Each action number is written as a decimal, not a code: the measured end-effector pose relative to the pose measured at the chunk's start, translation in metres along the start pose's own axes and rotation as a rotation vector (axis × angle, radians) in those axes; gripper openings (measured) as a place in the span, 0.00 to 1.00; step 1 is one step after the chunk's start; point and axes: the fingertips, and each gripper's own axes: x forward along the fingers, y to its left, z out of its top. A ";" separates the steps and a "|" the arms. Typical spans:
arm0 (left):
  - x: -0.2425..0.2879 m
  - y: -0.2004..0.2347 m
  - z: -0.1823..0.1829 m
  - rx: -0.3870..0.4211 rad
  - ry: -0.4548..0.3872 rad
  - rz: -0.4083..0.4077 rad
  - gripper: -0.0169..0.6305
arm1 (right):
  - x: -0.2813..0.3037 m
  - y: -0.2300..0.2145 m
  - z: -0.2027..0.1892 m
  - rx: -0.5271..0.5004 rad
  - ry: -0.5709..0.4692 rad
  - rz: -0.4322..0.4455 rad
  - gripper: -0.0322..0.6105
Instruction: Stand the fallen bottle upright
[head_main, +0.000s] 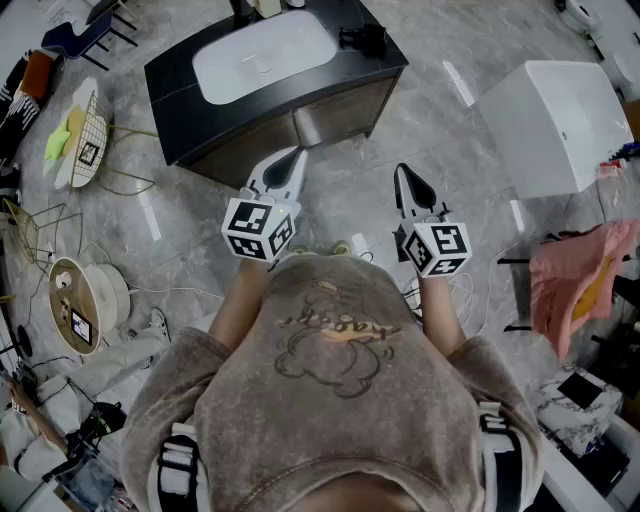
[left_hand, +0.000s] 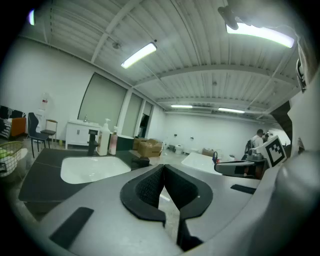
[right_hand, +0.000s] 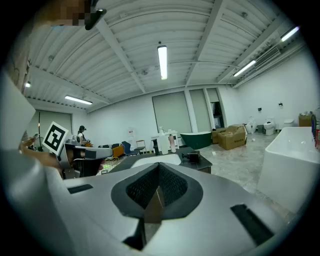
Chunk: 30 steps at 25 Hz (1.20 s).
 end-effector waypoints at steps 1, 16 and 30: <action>0.002 -0.002 -0.001 -0.002 0.000 0.000 0.06 | -0.001 -0.002 -0.002 0.000 0.004 0.002 0.05; 0.034 -0.008 -0.004 -0.014 -0.017 0.023 0.06 | 0.013 -0.031 -0.001 0.030 -0.014 0.062 0.05; 0.114 0.047 0.012 -0.023 -0.012 -0.001 0.06 | 0.099 -0.069 0.010 0.011 0.025 0.063 0.05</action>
